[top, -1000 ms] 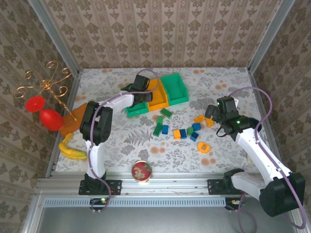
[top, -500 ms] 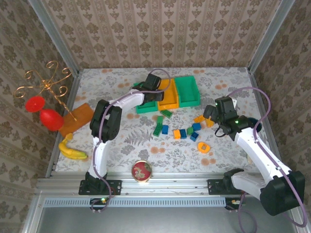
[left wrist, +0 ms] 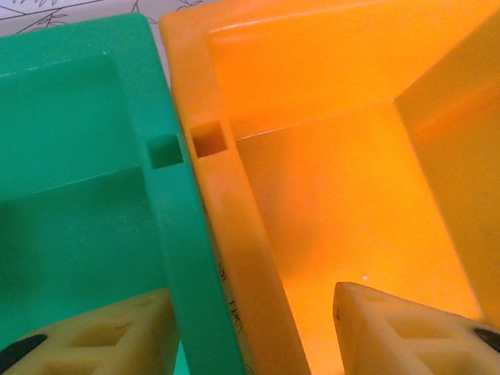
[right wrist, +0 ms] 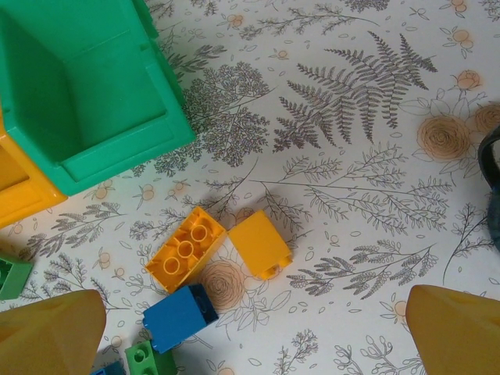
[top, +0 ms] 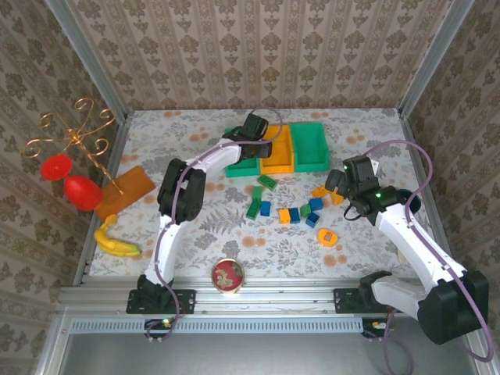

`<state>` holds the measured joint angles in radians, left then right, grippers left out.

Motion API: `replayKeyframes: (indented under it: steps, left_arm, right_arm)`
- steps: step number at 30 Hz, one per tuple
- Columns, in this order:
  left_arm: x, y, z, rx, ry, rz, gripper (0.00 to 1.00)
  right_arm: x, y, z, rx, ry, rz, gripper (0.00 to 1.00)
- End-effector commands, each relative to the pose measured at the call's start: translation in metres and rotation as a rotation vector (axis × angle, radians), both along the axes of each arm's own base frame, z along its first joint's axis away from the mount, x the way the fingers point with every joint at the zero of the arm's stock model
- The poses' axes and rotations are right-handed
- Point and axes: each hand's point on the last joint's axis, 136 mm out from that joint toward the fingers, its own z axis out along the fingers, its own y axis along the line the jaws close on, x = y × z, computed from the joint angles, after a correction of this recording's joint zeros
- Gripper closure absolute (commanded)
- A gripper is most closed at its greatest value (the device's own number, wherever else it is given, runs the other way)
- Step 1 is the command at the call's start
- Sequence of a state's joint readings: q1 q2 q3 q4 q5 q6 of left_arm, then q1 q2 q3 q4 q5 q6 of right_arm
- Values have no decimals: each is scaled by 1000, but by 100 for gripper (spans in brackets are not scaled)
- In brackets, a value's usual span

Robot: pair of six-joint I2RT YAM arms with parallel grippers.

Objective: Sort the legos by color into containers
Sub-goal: Rotate the container at the top-center of the table.

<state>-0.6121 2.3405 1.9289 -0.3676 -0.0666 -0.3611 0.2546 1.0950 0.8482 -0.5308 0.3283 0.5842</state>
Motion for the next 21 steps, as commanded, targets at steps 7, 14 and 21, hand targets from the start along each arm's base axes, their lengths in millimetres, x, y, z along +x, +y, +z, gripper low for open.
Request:
replayKeyframes:
  steps: [7,14,21]
  left_arm:
    - [3,-13,32,-11,-46,-56,40]
    - [-10,-10,82,-19,-110,-72,32]
    - [-49,5,127,-22,-181,-82,32]
  right_arm:
    - [1,6,-6,29,2,4,0]
    - [0,6,-3,29,-4,5,0]
    - [-6,2,-5,23,14,-18,0]
